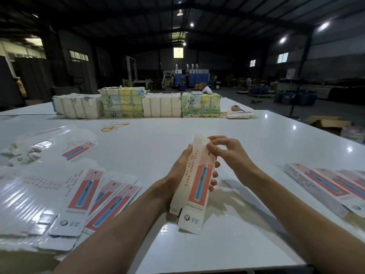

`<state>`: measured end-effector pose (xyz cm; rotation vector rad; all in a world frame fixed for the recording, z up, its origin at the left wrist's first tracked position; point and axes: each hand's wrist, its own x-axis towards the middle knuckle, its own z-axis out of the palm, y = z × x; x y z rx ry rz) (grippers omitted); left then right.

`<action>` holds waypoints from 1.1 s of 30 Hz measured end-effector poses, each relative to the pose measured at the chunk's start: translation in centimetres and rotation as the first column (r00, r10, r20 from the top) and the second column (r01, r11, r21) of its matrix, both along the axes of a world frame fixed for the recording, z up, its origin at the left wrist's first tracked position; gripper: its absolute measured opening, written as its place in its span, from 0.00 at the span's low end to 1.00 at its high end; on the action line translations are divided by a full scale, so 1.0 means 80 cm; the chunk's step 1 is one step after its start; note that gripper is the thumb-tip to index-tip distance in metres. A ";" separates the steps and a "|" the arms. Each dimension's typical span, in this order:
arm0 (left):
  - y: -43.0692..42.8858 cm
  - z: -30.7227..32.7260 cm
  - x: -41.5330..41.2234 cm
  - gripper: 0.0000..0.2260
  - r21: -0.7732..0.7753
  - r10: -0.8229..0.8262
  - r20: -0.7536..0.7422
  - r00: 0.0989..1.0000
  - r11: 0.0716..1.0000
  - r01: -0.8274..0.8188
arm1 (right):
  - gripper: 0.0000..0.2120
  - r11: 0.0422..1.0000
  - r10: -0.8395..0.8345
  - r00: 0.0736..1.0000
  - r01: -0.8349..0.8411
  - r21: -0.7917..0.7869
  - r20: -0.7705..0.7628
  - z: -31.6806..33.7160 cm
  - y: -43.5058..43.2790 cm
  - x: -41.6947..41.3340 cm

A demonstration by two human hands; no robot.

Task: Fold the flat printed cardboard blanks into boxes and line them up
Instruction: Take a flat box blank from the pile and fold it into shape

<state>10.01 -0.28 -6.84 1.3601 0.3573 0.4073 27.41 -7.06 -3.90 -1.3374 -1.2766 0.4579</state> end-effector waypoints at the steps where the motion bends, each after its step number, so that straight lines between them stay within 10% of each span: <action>1: 0.000 0.000 0.001 0.36 0.003 -0.008 -0.003 1.000 1.000 0.008 | 0.11 1.000 -0.010 1.000 0.010 0.012 -0.006 -0.001 0.000 0.001; 18: 0.004 0.009 0.001 0.29 -0.367 0.140 0.185 0.973 0.928 -0.064 | 0.21 0.994 0.100 0.987 -0.093 0.058 -0.123 -0.020 -0.006 -0.029; 33: -0.001 -0.003 0.012 0.34 -0.086 0.312 0.019 0.950 0.947 -0.310 | 0.23 0.978 0.207 0.957 -0.205 0.031 -0.203 -0.026 -0.015 -0.035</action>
